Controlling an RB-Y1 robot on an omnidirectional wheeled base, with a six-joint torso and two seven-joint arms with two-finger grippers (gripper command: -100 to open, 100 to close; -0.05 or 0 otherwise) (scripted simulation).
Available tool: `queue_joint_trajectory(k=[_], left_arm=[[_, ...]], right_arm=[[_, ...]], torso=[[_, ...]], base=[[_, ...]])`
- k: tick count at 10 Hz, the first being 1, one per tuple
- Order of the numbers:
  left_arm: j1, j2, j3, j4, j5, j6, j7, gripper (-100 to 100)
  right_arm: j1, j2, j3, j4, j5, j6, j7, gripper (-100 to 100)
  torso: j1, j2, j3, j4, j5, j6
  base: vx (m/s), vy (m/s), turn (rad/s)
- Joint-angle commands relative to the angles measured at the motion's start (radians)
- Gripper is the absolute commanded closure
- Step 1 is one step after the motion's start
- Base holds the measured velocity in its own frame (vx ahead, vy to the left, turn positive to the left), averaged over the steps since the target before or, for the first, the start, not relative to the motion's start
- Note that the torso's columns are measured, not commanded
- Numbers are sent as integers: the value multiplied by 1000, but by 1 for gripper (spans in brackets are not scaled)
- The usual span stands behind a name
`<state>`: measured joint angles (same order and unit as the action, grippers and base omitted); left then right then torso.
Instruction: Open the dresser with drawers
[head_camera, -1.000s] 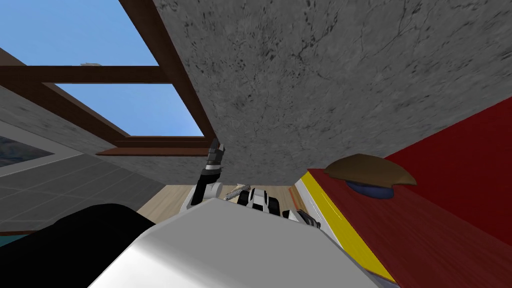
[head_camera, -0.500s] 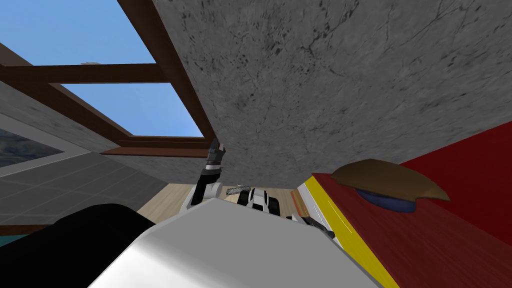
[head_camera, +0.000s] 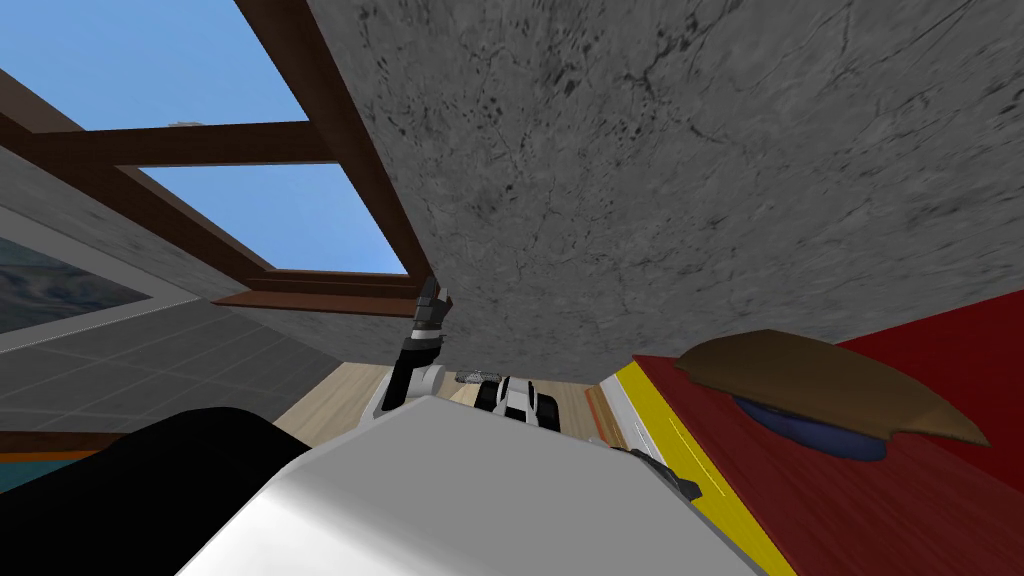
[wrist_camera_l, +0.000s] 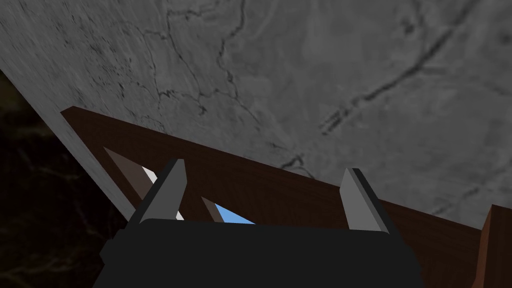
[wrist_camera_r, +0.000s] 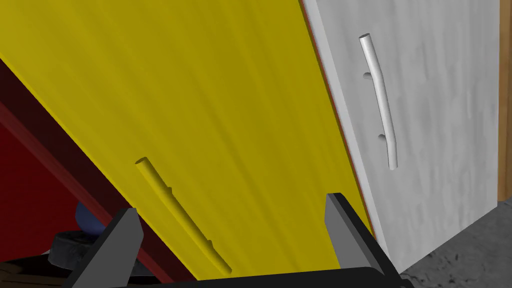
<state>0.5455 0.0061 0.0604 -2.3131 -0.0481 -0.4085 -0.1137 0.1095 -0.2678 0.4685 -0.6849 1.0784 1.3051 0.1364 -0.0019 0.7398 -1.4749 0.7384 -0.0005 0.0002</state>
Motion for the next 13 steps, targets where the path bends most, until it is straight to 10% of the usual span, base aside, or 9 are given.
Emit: queue_joint_trajectory(k=[1, 8, 13], left_arm=[[0, 0, 0, 0, 0, 0, 0, 0], [0, 0, 0, 0, 0, 0, 0, 0], [0, 0, 0, 0, 0, 0, 0, 0]], right_arm=[[-8, -5, 0, 23, 8, 25, 11, -100], [-8, -5, 0, 23, 8, 25, 11, -100], [-5, -86, -14, 1, 28, 66, 91, -100]], torso=[[2, -1, 0, 0, 0, 0], [2, -2, -1, 0, 0, 0], [2, -2, -1, 0, 1, 0]], base=[[2, -6, 13], [0, 0, 0], [-5, 7, -20]])
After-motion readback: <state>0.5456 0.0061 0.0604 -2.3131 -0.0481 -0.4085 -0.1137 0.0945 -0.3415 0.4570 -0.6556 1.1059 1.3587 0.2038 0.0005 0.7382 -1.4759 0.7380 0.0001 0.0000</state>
